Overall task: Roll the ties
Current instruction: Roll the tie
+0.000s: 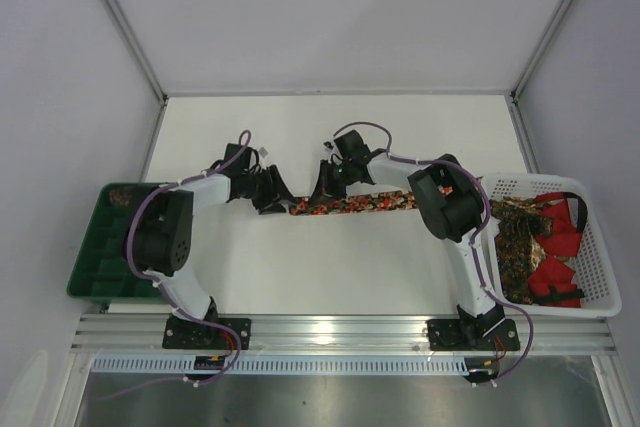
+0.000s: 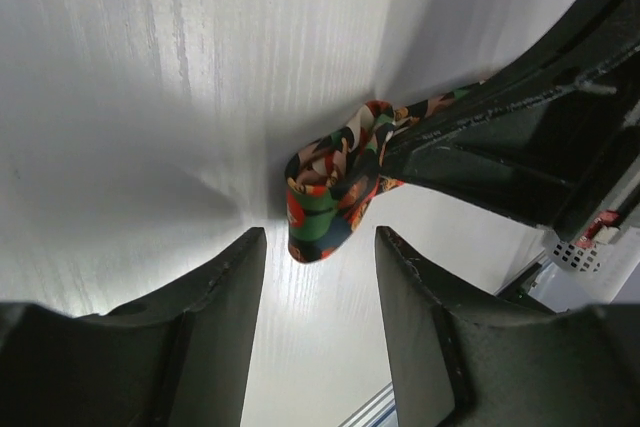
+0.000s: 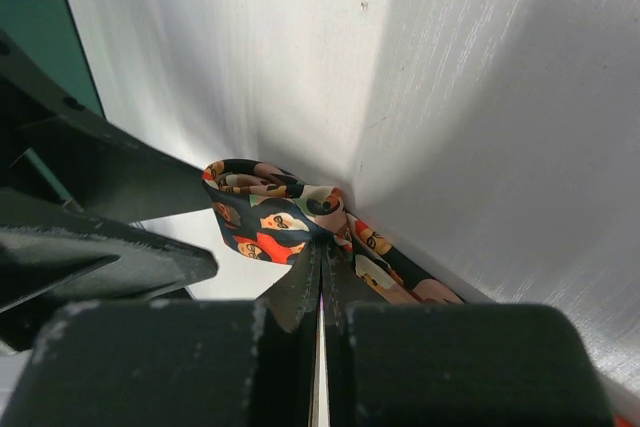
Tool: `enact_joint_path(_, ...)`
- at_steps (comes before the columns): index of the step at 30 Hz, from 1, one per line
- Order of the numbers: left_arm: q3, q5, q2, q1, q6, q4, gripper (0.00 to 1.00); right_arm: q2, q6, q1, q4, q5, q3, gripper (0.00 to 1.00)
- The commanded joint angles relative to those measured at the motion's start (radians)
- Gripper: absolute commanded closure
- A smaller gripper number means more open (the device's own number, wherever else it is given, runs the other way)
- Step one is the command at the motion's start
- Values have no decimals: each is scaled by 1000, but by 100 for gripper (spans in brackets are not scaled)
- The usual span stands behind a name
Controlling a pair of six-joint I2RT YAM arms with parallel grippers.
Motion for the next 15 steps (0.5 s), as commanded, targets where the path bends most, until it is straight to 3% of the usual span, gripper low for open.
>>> enact_joint_path(1,-5,29,33,2,-31,79,46,30,-38,-1,-46,95,-41,100)
enact_joint_path(10,28,21,104,4,-31,98,49,47,-38,-3,-55,75,-13,100)
enact_joint_path(15,54,9,114,2,-10,64,72,54,-41,2,-72,74,8,100)
